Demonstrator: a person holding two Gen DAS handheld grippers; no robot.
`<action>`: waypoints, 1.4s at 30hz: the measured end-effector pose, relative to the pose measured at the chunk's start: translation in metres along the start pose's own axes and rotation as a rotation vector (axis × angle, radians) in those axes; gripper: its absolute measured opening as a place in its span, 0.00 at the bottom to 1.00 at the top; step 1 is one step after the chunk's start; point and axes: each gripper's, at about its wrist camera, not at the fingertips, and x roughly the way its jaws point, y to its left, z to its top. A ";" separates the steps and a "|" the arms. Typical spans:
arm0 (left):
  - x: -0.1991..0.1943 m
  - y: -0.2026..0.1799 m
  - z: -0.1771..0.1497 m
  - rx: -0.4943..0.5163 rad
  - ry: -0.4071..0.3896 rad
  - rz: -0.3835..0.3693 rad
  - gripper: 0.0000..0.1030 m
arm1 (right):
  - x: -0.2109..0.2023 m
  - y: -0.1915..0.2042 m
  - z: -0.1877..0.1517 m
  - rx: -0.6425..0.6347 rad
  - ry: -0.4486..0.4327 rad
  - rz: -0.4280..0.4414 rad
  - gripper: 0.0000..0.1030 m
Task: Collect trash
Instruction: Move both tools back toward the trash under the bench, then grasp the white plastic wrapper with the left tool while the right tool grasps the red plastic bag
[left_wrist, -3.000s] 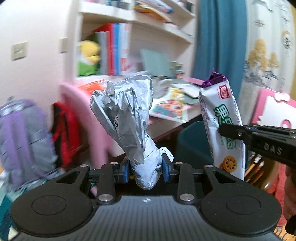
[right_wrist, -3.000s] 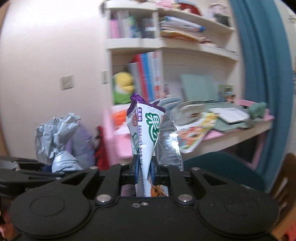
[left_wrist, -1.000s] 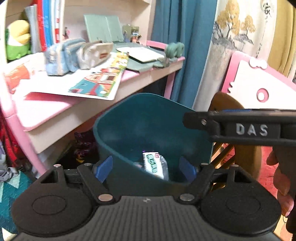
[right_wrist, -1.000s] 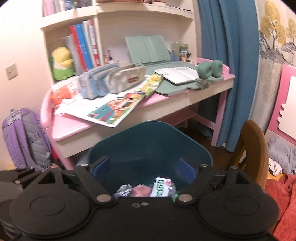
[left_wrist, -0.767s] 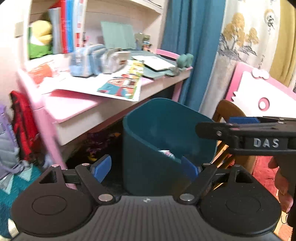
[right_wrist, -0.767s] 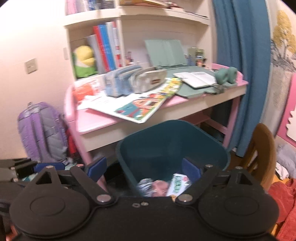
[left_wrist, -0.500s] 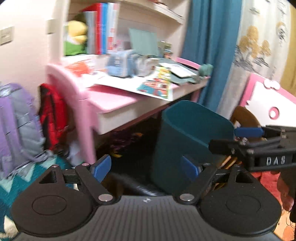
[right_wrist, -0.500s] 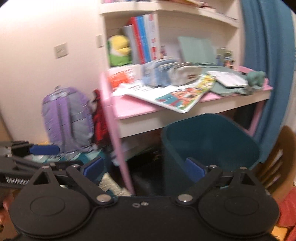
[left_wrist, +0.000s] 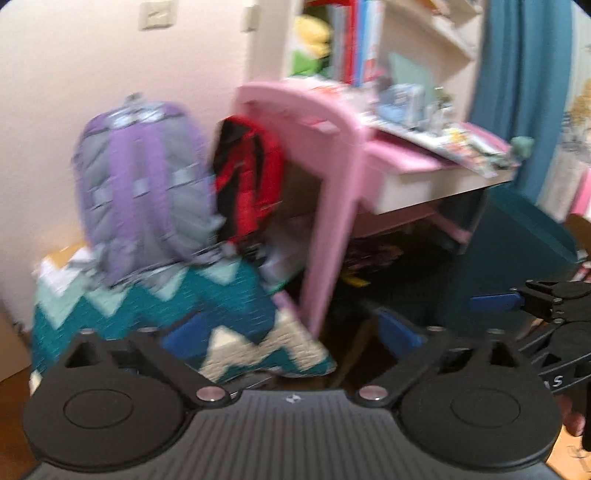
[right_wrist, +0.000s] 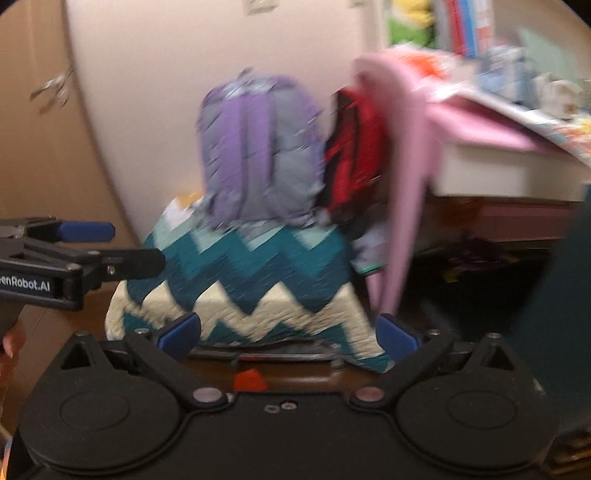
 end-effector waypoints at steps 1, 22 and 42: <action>0.004 0.014 -0.009 -0.010 0.005 0.016 1.00 | 0.012 0.006 -0.002 -0.008 0.013 0.013 0.98; 0.189 0.202 -0.277 -0.527 0.554 0.306 1.00 | 0.323 0.044 -0.154 0.036 0.425 0.027 0.96; 0.302 0.241 -0.533 -0.933 1.156 0.361 1.00 | 0.474 0.032 -0.330 -0.065 0.884 -0.001 0.82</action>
